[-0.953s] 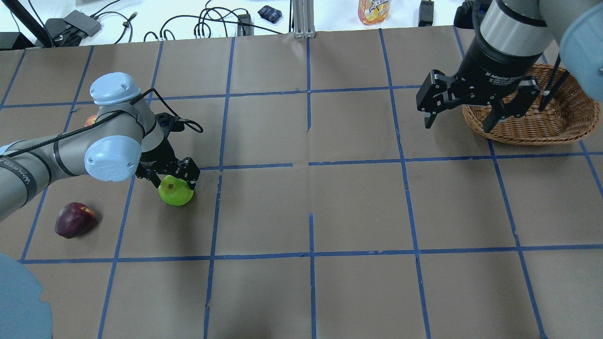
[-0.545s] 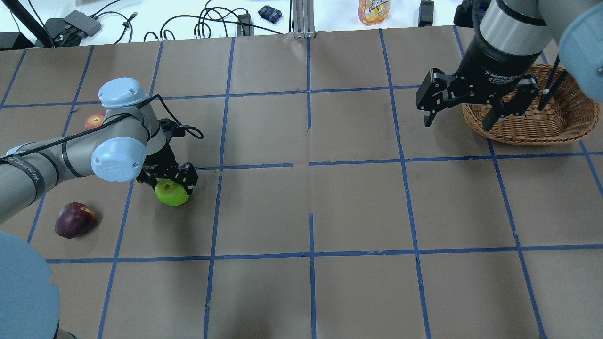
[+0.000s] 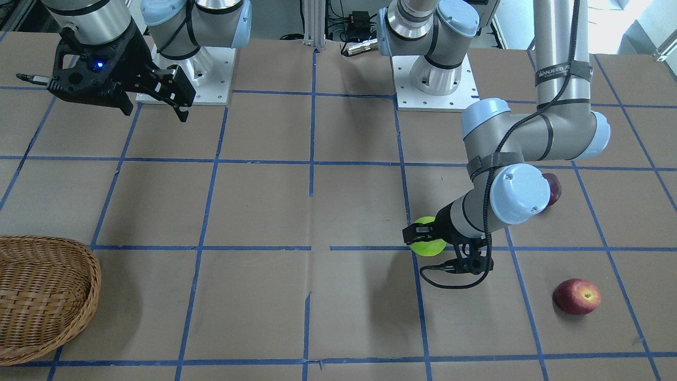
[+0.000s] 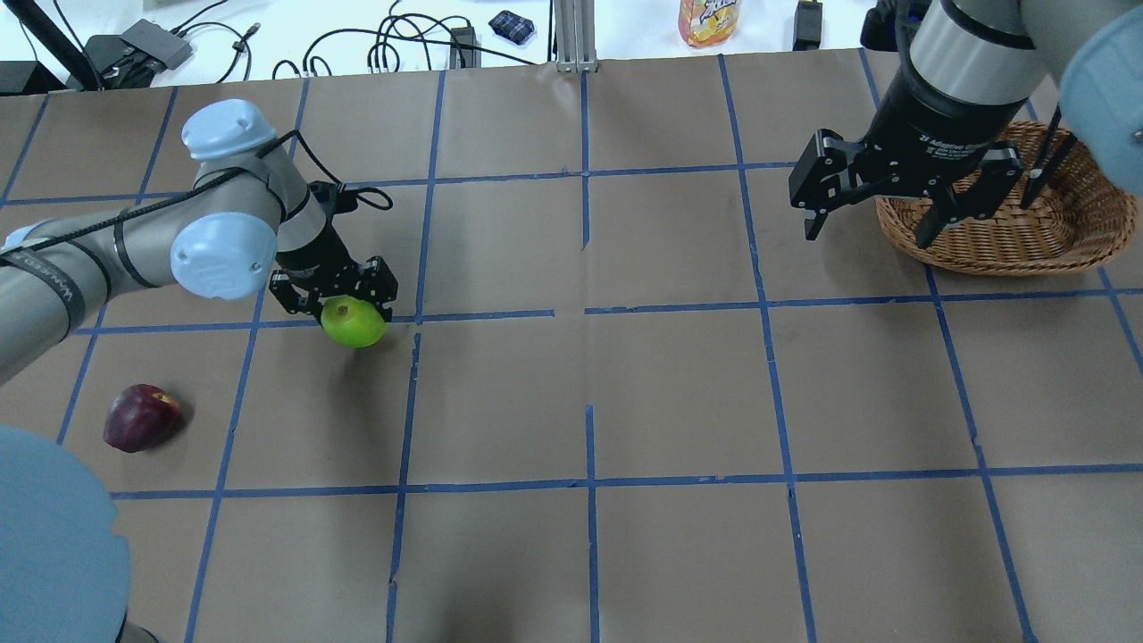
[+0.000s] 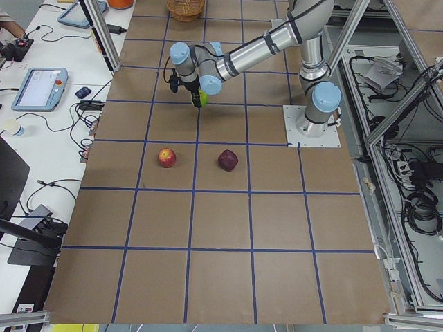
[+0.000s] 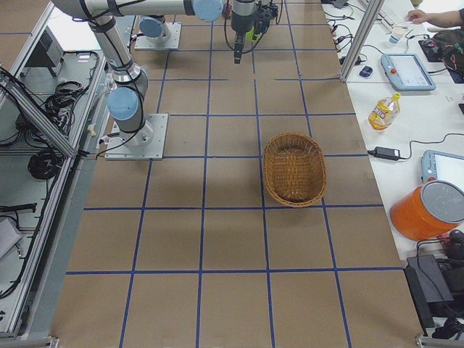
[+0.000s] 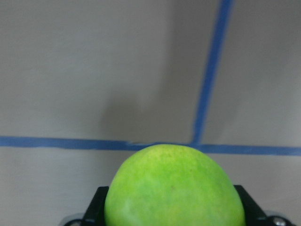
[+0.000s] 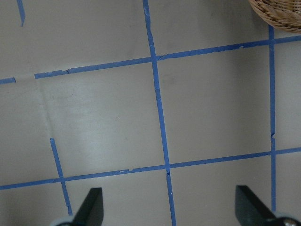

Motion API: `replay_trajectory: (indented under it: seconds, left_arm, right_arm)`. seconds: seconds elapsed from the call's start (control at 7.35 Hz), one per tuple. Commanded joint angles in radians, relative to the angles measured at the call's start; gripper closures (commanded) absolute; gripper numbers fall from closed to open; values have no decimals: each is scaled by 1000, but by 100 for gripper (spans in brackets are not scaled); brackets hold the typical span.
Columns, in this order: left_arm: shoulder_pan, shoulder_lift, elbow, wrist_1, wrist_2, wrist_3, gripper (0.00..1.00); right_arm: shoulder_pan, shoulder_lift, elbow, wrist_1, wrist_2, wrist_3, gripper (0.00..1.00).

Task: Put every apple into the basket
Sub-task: 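Carry the green apple to table center, open left gripper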

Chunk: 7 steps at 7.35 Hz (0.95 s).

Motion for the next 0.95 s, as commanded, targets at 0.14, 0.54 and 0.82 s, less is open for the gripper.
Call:
replay_trajectory:
  seconds: [0.14, 0.54, 0.82]
  left_arm:
    - [-244, -131, 144, 37, -41, -336, 56]
    - [-346, -185, 152, 53, -33, -412, 52]
    - [-347, -188, 133, 110, -36, -467, 3]
  right_arm:
    - [-1, 9, 0, -3, -2, 4, 0]
    - [-2, 18, 0, -6, 9, 11, 0]
    - [-2, 21, 0, -9, 14, 2, 0]
